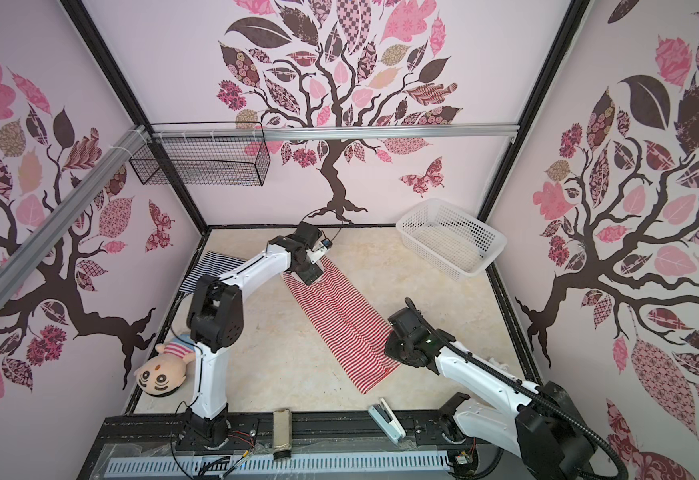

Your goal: Fold and stack the tank tops

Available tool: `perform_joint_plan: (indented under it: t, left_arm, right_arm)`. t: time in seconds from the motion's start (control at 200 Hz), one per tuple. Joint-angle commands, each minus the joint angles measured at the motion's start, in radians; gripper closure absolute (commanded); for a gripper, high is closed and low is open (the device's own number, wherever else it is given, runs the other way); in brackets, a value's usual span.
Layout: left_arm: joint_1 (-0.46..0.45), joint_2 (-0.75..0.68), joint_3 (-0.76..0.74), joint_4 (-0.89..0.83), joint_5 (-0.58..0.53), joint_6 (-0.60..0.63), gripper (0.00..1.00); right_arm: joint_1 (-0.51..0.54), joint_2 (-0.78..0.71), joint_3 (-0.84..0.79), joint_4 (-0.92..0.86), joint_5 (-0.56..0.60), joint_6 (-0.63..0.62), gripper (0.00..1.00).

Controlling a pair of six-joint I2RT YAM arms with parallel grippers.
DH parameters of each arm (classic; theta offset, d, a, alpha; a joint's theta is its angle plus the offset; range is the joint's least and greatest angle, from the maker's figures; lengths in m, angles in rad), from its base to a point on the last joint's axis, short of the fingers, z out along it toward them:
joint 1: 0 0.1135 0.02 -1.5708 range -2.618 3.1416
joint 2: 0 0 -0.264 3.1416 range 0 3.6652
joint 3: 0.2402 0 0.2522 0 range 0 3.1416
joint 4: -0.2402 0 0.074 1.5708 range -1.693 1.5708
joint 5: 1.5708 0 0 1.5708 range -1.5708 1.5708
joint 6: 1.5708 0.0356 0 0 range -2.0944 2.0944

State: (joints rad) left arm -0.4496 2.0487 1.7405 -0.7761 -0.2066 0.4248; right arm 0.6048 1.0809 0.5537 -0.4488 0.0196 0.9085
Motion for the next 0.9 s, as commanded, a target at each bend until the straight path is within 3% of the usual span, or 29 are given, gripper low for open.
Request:
perform_joint_plan:
  t: [0.0,0.27,0.45,0.895]
  left_arm:
    - [-0.017,-0.078,-0.099,0.051,0.122,-0.072,0.16]
    - [-0.047,-0.114,-0.299,0.003,0.249,-0.106,0.18]
    - [-0.049,-0.108,-0.365,0.014,0.262,-0.111,0.19]
    - [-0.049,0.141,-0.130,-0.084,0.182,-0.082,0.20]
  right_arm:
    - [0.000,0.036,0.048,-0.029,0.087,-0.049,0.86]
    - [-0.034,0.227,0.079,0.098,0.066,-0.130,0.90]
    - [-0.036,0.286,0.074,0.128,0.021,-0.140,0.92]
    - [0.004,0.206,-0.039,0.149,-0.021,-0.058,0.94]
